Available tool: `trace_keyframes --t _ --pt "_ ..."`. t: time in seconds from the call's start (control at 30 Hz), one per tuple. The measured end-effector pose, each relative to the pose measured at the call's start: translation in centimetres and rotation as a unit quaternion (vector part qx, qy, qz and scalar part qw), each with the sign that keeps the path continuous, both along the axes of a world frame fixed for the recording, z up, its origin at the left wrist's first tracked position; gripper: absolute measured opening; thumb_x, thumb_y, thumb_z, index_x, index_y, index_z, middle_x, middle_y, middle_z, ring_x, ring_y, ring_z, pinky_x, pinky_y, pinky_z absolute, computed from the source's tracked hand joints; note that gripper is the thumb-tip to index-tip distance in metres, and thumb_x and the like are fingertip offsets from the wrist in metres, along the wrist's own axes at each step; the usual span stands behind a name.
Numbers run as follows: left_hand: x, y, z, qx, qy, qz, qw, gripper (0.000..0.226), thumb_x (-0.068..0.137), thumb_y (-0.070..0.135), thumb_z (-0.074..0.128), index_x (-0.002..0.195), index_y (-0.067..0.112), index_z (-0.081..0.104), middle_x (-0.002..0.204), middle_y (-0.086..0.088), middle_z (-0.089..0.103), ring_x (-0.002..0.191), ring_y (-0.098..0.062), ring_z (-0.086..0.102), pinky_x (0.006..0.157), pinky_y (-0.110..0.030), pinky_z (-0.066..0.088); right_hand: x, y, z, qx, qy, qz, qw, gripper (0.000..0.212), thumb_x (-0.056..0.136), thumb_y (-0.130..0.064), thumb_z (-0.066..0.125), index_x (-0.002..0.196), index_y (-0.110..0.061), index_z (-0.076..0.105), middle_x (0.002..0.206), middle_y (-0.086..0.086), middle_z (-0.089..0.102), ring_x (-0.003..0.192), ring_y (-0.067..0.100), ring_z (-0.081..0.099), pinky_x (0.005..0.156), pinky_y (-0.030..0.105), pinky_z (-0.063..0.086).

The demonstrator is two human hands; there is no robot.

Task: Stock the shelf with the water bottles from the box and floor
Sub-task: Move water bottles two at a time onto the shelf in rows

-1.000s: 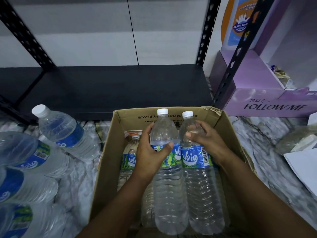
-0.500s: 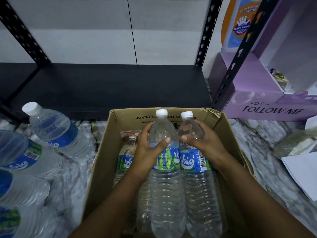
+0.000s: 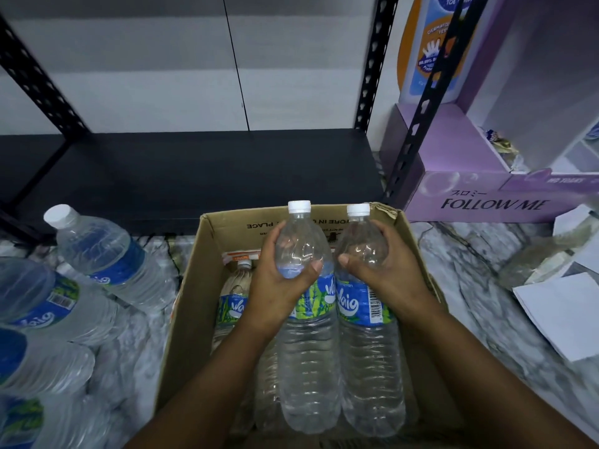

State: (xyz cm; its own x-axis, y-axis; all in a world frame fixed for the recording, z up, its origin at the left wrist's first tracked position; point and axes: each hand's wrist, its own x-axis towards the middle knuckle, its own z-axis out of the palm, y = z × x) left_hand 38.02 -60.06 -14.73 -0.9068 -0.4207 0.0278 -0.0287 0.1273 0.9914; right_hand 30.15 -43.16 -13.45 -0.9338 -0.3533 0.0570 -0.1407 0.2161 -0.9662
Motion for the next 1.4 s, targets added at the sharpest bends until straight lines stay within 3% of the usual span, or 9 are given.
trace_keyframes --t 0.13,0.33,0.53,0.67,0.93,1.03,1.2,1.3,1.4 --pt "0.1 0.5 0.9 -0.043 0.015 -0.019 0.999 0.085 0.07 0.05 0.074 0.143 0.037 0.033 0.142 0.012 0.047 0.129 -0.01 0.049 0.104 -0.045 0.046 0.6 1.1 0.6 0.021 0.022 0.005 1.0 0.076 0.071 -0.041 0.083 0.135 -0.026 0.046 0.126 -0.019 0.056 0.115 -0.001 0.055 0.095 0.022 0.047" --pt "1.0 1.0 1.9 -0.044 0.024 -0.035 0.998 0.075 0.073 0.037 0.076 0.136 0.043 0.035 0.132 0.016 0.054 0.118 0.0 0.055 0.092 -0.019 0.05 0.6 2.4 1.4 0.034 0.008 0.045 0.998 0.091 0.059 -0.057 0.08 0.137 -0.031 0.042 0.128 -0.013 0.058 0.115 0.005 0.059 0.097 0.039 0.051" --pt "1.4 0.8 1.8 -0.04 0.017 -0.042 0.998 0.083 0.064 0.059 0.077 0.136 0.045 0.036 0.136 0.007 0.052 0.122 -0.02 0.055 0.096 -0.049 0.051 1.4 2.1 1.3 0.013 0.025 0.027 0.999 0.084 0.065 -0.052 0.078 0.137 -0.028 0.043 0.132 -0.012 0.056 0.119 0.006 0.056 0.1 0.04 0.049" --pt "1.5 0.6 1.7 -0.041 0.01 -0.036 0.998 0.088 0.06 0.07 0.076 0.136 0.046 0.036 0.14 0.001 0.048 0.125 -0.024 0.052 0.097 -0.052 0.05 1.9 1.9 1.3 0.004 0.013 0.027 1.0 0.087 0.065 -0.047 0.08 0.141 -0.03 0.04 0.135 -0.016 0.053 0.119 -0.002 0.054 0.1 0.033 0.05" --pt "1.9 0.2 1.6 -0.037 0.016 -0.042 0.998 0.087 0.062 0.066 0.077 0.136 0.042 0.038 0.138 -0.001 0.049 0.124 -0.023 0.054 0.097 -0.052 0.05 1.6 2.6 1.3 0.021 0.018 0.029 0.999 0.094 0.057 -0.066 0.08 0.137 -0.038 0.039 0.132 -0.01 0.057 0.116 0.012 0.059 0.096 0.047 0.051" --pt "1.9 0.3 1.6 -0.046 0.016 -0.032 0.998 0.087 0.061 0.069 0.076 0.135 0.043 0.039 0.138 -0.003 0.048 0.124 -0.027 0.053 0.096 -0.054 0.049 1.8 2.6 1.4 0.021 0.032 0.033 0.999 0.087 0.061 -0.061 0.079 0.135 -0.036 0.043 0.127 -0.013 0.06 0.113 0.008 0.061 0.095 0.042 0.052" --pt "2.2 1.0 1.8 -0.022 0.027 -0.055 0.998 0.084 0.064 0.055 0.08 0.135 0.043 0.036 0.135 0.004 0.052 0.12 -0.021 0.058 0.093 -0.046 0.054 2.4 2.5 1.5 0.012 0.056 0.019 0.998 0.08 0.065 -0.058 0.074 0.135 -0.029 0.046 0.126 -0.018 0.059 0.114 0.0 0.058 0.088 0.016 0.048" --pt "2.6 1.4 2.4 -0.001 0.031 -0.065 0.997 0.077 0.067 0.039 0.079 0.131 0.041 0.037 0.124 0.016 0.058 0.11 -0.008 0.063 0.084 -0.029 0.056 2.6 2.4 1.5 0.004 0.062 0.009 0.998 0.078 0.066 -0.056 0.074 0.134 -0.032 0.045 0.126 -0.024 0.057 0.115 -0.002 0.057 0.088 0.014 0.047" --pt "2.8 1.6 2.5 -0.008 0.03 -0.055 0.998 0.076 0.069 0.035 0.079 0.131 0.039 0.037 0.12 0.027 0.059 0.109 -0.006 0.063 0.082 -0.026 0.056 2.9 2.3 1.7 0.003 0.071 0.0 0.997 0.075 0.064 -0.055 0.074 0.131 -0.038 0.044 0.123 -0.028 0.057 0.112 -0.003 0.057 0.088 0.016 0.048"
